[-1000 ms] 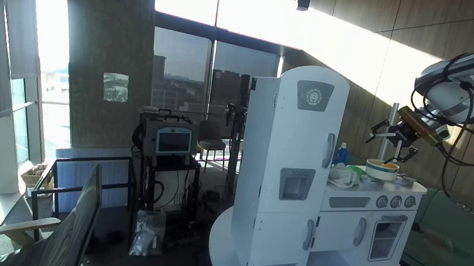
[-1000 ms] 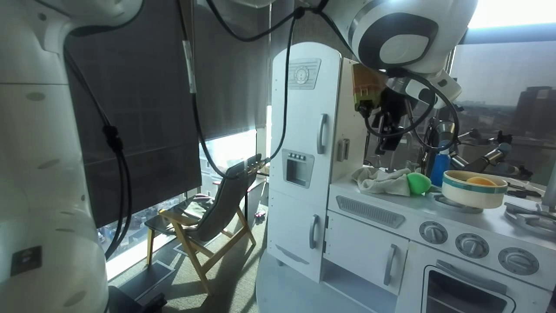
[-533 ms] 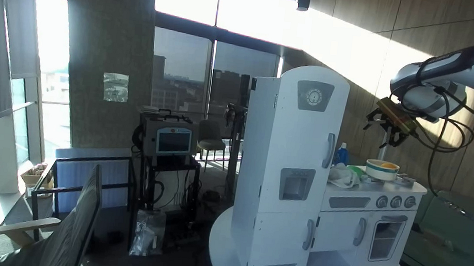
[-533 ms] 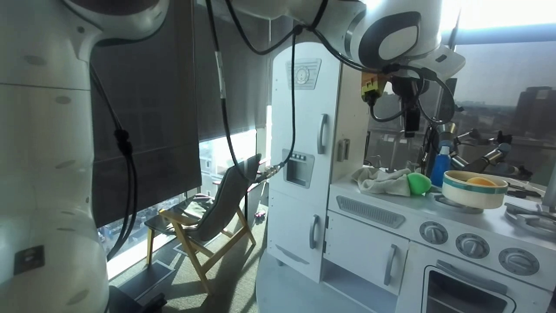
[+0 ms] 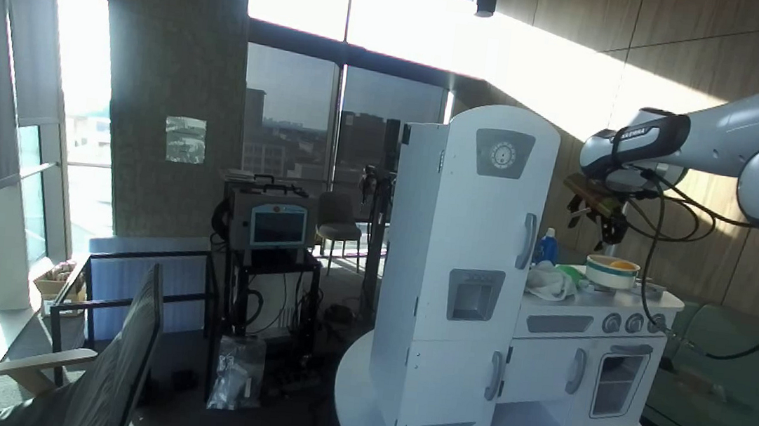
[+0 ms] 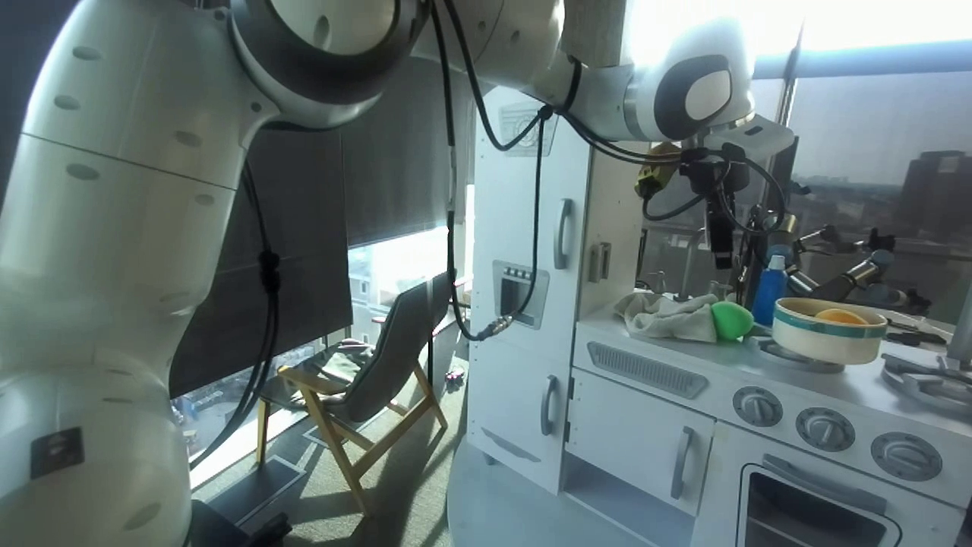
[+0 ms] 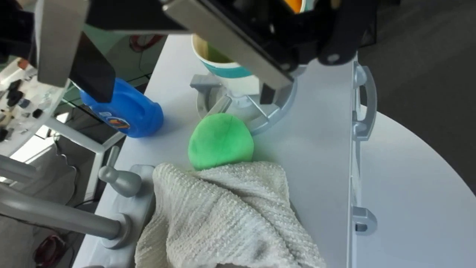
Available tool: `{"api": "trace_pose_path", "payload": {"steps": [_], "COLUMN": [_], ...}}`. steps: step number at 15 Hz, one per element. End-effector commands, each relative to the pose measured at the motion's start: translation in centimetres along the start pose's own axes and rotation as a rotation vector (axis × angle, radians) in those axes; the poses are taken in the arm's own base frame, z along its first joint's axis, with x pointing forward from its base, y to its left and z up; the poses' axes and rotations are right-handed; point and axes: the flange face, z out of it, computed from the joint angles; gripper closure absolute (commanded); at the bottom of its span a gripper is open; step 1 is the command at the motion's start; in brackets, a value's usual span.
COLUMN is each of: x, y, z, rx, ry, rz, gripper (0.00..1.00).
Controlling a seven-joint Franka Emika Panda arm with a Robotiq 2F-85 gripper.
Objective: Put the green plush toy and the blue bottle in the pot
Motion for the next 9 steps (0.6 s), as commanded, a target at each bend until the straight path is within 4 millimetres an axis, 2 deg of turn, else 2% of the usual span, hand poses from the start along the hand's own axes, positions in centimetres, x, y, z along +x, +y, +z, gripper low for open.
{"api": "trace_pose_path", "payload": {"steps": [1,5,9], "x": [0.0,0.5,1.9], "y": [-1.6,-1.9,-2.7], "z": [0.3,1.8,4.8], "rx": [-0.106,-0.162,-0.114], "ry": [-0.099,-0.15,-0.145], "rz": [0.034,0.057,0.097], "gripper": [0.0,0.0,0.0]}}
